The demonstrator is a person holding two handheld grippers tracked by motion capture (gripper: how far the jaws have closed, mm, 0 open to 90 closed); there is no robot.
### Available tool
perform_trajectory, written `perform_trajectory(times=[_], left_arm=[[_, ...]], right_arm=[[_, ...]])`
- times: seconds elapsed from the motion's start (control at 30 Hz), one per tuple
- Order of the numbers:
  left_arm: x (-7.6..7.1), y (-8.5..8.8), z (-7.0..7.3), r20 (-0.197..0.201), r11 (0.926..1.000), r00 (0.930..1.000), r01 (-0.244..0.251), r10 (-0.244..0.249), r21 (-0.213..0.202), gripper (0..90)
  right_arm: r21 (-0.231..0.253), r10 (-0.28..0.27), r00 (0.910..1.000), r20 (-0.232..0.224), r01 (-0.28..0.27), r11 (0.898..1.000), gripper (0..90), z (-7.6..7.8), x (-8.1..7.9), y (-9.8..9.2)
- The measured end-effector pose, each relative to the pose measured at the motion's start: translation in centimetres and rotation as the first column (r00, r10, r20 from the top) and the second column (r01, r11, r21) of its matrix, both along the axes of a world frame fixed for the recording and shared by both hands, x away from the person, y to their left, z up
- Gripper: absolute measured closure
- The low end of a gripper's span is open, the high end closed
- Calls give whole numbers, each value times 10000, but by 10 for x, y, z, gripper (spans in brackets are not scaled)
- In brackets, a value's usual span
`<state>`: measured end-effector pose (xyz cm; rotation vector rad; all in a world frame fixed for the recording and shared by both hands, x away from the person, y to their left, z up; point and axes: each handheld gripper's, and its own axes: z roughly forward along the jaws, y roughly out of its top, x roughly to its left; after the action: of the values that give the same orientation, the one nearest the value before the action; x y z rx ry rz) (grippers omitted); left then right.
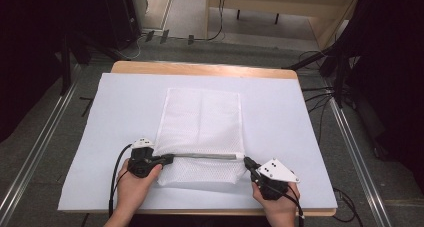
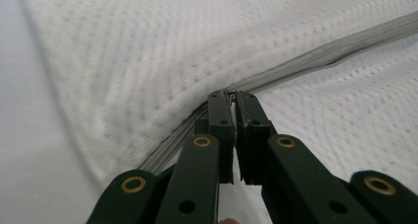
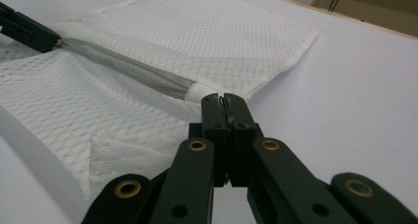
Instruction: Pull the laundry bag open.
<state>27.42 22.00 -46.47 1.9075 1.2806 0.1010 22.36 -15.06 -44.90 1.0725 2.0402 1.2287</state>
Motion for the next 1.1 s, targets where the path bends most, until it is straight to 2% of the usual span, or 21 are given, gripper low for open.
perform_trajectory(times=[0.27,0.5,0.6,0.63,0.7,0.73,0.8,0.87,0.9,0.93,0.97,1.0,1.03,1.07,1.1], left_arm=[[-5,21,2,-43,9994,9994,-338,338,-53,873],[-10,30,1,-86,9993,9993,-359,359,-54,872],[-11,35,2,-61,9986,9985,-536,536,-17,873],[-11,41,1,-41,9973,9973,-727,727,66,873],[-12,47,0,-235,9974,9973,-697,692,-203,871],[-13,47,0,-194,9975,9975,-689,686,-184,872],[-16,45,-1,-51,9984,9985,-549,548,-115,873],[-19,45,0,229,9996,9994,-273,275,-111,863],[-19,45,0,229,9996,9994,-273,275,-111,824],[-22,47,1,627,9991,9972,-402,412,-165,749],[-23,48,2,887,9978,9938,-660,667,-107,632],[-23,48,2,887,9978,9938,-660,667,-107,510],[-24,51,3,1307,9933,9848,-1156,1144,17,434],[-24,51,3,1307,9933,9848,-1156,1144,17,376],[-24,54,4,1637,9893,9761,-1455,1428,48,317]], right_arm=[[33,-163,9999,-18,163,9999,900,2,1,-5],[60,-164,9999,-9,164,9998,900,2,2,-8],[8,-206,9998,19,206,9998,900,3,1,-8],[30,-327,9995,18,327,9995,900,3,1,-10],[182,-316,9995,-2,316,9993,900,4,2,-13],[256,-286,9996,-57,287,9993,900,4,2,-14],[55,-300,9995,64,299,9995,900,3,1,-12],[41,-322,9993,167,321,9995,900,4,0,-12],[156,-300,9994,185,297,9994,900,5,1,-14],[210,-308,9994,164,305,9993,900,5,1,-15],[263,-309,9994,172,305,9992,900,5,1,-17],[316,-335,9994,132,330,9990,900,5,1,-20],[409,-325,9994,86,321,9986,900,5,1,-22],[409,-325,9994,86,321,9986,900,5,1,-22],[578,-185,9998,-41,187,9982,900,5,2,-25]])
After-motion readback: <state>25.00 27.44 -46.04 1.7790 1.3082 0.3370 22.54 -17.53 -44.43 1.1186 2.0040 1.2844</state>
